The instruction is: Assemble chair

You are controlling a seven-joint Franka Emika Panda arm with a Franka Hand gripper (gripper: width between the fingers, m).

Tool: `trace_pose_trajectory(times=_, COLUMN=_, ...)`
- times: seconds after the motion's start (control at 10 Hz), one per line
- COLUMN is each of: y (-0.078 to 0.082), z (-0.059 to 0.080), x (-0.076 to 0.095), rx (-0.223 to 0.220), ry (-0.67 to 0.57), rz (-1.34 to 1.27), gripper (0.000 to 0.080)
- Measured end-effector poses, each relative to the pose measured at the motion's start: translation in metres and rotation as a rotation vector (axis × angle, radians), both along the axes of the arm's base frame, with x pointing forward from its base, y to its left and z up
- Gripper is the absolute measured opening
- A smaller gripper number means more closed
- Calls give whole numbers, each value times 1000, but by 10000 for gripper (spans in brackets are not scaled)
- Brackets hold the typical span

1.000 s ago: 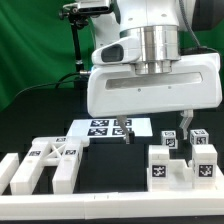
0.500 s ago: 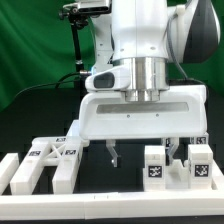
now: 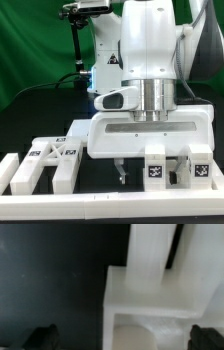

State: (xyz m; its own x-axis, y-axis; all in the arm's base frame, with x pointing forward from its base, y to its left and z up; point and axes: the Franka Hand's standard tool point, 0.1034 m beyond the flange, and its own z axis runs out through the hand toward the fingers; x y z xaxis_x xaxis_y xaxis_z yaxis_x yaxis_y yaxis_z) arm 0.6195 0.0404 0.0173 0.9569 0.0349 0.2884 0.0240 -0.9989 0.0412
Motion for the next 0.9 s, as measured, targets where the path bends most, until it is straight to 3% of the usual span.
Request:
trace_pose_trajectory(times=0.3, y=0, z=0, x=0, rx=0, ry=0, rz=0, gripper=253)
trace_pose_trajectory(times=0.4, y=0, z=0, x=0, rx=0, ry=1, rz=0, gripper=253)
trace_pose_trajectory(times=0.5, y=0, z=0, x=0, rx=0, ry=1, rz=0, gripper=78)
trace_pose_trajectory(times=0.6, y=-1, z=0, x=0, rx=-1, ry=-1, rz=-2, gripper=33)
trace_pose_trajectory(times=0.9, y=-1, z=0, x=0, rx=-1, ry=-1, rz=-2, gripper=33)
